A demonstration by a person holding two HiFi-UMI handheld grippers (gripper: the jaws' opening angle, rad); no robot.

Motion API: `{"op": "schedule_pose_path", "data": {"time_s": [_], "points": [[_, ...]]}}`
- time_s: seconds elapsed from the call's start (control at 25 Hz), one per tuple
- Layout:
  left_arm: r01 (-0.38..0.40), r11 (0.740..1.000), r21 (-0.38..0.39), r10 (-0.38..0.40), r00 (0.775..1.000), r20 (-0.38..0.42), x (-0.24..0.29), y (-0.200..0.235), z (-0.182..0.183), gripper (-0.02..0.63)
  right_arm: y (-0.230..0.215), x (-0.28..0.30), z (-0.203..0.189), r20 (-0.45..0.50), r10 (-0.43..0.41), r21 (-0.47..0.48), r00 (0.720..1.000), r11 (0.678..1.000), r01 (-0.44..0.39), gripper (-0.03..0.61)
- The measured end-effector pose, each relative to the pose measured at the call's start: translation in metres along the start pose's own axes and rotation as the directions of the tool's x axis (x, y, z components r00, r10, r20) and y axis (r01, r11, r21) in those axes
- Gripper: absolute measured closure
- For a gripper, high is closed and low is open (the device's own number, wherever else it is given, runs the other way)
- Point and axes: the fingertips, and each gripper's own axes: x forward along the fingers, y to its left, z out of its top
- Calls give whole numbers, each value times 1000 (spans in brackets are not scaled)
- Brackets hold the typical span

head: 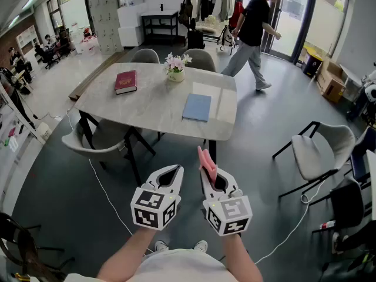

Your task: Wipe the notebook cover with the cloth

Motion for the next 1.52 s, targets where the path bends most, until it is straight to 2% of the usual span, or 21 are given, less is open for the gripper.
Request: {"op": "schedule_pose_path", "data": {"time_s": [0.68, 1.08, 1.52], "points": [[-66, 998, -10, 65, 998, -9, 40, -27, 1, 606, -48, -10, -10, -17, 72, 22, 997, 997, -72, 563], [-101, 994, -30, 100, 995, -24, 53, -23, -1, 606, -67, -4, -15, -32, 93, 37, 995, 995, -91, 563], [-81, 995, -56, 79, 996, -36, 129, 46, 5, 606, -100, 89, -22, -71, 83, 28, 994, 996, -81, 563]]}}
